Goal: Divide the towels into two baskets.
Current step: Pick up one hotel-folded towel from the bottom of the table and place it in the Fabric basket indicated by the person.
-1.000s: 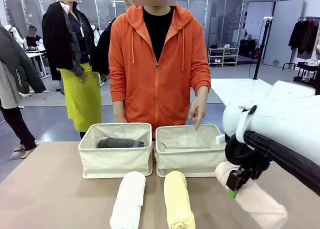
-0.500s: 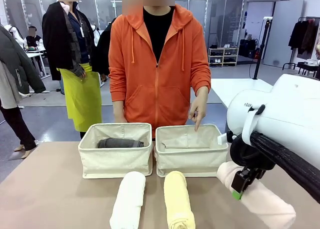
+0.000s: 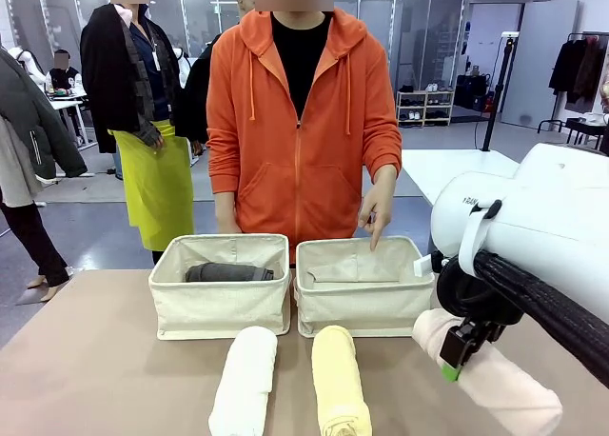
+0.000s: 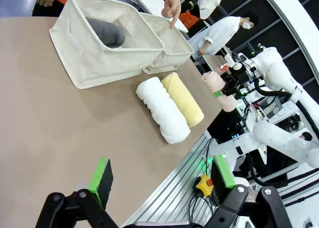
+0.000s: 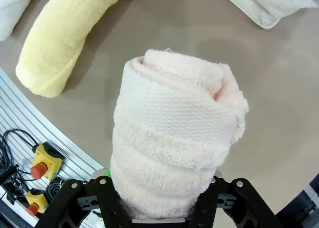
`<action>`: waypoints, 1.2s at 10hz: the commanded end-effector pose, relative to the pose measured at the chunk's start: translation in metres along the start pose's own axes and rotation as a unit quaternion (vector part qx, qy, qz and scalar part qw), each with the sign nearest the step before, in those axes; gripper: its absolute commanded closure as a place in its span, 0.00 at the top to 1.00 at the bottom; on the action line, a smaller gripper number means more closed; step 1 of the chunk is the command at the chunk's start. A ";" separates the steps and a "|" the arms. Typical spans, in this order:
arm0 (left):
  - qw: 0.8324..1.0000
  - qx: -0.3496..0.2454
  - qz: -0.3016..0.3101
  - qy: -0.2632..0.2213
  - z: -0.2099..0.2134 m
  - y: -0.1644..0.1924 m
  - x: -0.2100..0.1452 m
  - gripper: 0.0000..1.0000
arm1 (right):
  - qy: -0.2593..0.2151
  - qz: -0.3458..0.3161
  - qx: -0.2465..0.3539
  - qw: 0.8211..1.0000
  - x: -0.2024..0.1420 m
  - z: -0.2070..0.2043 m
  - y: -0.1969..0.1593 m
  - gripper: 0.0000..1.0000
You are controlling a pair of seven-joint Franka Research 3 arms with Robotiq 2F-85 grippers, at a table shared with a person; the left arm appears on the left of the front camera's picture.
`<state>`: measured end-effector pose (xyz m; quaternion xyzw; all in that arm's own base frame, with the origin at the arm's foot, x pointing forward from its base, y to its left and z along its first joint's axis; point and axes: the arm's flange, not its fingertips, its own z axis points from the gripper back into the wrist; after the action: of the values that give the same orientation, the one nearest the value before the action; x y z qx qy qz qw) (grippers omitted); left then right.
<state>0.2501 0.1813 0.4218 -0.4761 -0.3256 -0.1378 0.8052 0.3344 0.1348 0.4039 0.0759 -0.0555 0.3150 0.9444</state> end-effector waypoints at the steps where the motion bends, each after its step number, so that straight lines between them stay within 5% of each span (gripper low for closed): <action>1: 1.000 -0.007 -0.007 -0.008 0.002 -0.002 0.001 1.00 | 0.000 0.074 -0.082 0.994 0.005 0.009 0.003 0.61; 2: 1.000 -0.007 -0.007 -0.008 0.002 -0.002 0.001 1.00 | -0.009 0.174 -0.088 0.981 0.016 0.029 0.008 0.61; 5: 1.000 -0.007 -0.007 -0.008 0.002 -0.002 0.001 1.00 | 0.009 0.340 -0.089 0.936 0.052 0.067 0.003 0.61; 9: 1.000 -0.007 -0.007 -0.008 0.002 -0.002 0.001 1.00 | -0.040 0.526 -0.203 0.825 0.124 0.092 0.017 0.61; 12: 1.000 -0.007 -0.007 -0.008 0.002 -0.002 0.001 1.00 | -0.075 0.533 -0.210 0.816 0.188 0.077 0.014 0.61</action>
<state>0.2498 0.1810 0.4226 -0.4756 -0.3264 -0.1387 0.8050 0.4472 0.2393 0.5155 -0.1491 -0.2044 0.7461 0.6159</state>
